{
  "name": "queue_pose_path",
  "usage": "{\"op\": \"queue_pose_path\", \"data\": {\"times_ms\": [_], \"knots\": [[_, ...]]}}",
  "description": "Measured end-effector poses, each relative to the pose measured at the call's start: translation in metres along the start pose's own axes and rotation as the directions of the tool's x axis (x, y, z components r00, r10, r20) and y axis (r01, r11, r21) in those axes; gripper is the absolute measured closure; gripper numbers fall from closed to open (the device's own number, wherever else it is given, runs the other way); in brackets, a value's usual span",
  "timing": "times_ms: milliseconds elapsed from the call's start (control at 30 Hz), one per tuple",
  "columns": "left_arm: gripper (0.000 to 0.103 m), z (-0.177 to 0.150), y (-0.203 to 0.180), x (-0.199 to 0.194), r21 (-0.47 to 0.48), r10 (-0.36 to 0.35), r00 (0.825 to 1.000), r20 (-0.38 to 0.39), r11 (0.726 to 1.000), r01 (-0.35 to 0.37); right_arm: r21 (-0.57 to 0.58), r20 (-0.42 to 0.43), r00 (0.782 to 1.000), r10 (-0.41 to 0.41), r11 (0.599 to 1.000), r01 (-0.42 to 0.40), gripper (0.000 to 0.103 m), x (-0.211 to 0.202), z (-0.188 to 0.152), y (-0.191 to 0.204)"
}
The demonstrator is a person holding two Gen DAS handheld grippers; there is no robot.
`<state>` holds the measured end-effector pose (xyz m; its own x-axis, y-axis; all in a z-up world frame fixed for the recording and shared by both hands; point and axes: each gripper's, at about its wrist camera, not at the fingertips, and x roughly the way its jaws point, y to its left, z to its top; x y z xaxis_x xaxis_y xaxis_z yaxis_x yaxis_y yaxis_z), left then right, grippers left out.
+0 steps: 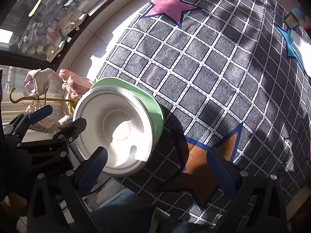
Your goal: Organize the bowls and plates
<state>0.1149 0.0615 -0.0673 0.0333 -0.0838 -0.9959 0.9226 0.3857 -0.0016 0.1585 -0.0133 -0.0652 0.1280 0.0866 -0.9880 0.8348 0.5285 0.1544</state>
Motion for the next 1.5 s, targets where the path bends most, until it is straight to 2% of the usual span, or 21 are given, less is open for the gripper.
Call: {"op": "queue_pose_path", "data": {"times_ms": [100, 233, 367, 533, 1500], "knots": [[0.0, -0.001, -0.008, -0.002, 0.045, 0.002, 1.0, 0.001, 0.999, -0.002, 0.012, 0.038, 0.999, -0.023, 1.0, 0.023, 0.001, -0.008, -0.003, -0.001], [0.0, -0.007, -0.024, -0.01, 0.109, 0.038, 0.998, 0.041, 0.993, -0.042, 0.062, 0.033, 0.999, 0.016, 0.998, -0.018, 0.001, -0.011, -0.006, -0.003], [0.0, -0.011, -0.031, -0.012, 0.13, 0.023, 0.999, 0.023, 0.991, -0.025, 0.041, 0.021, 1.0, -0.016, 0.999, 0.015, 0.001, -0.013, -0.008, -0.002], [0.0, -0.014, -0.036, -0.014, 0.156, 0.042, 0.999, 0.026, 0.987, -0.046, 0.038, 0.023, 1.0, -0.014, 0.999, 0.013, 0.001, -0.017, -0.009, -0.002], [0.0, -0.014, -0.042, -0.015, 0.209, 0.066, 0.998, 0.024, 0.975, -0.07, -0.016, -0.011, 1.0, -0.029, 0.999, 0.029, 0.001, -0.01, -0.011, 0.007]]}}
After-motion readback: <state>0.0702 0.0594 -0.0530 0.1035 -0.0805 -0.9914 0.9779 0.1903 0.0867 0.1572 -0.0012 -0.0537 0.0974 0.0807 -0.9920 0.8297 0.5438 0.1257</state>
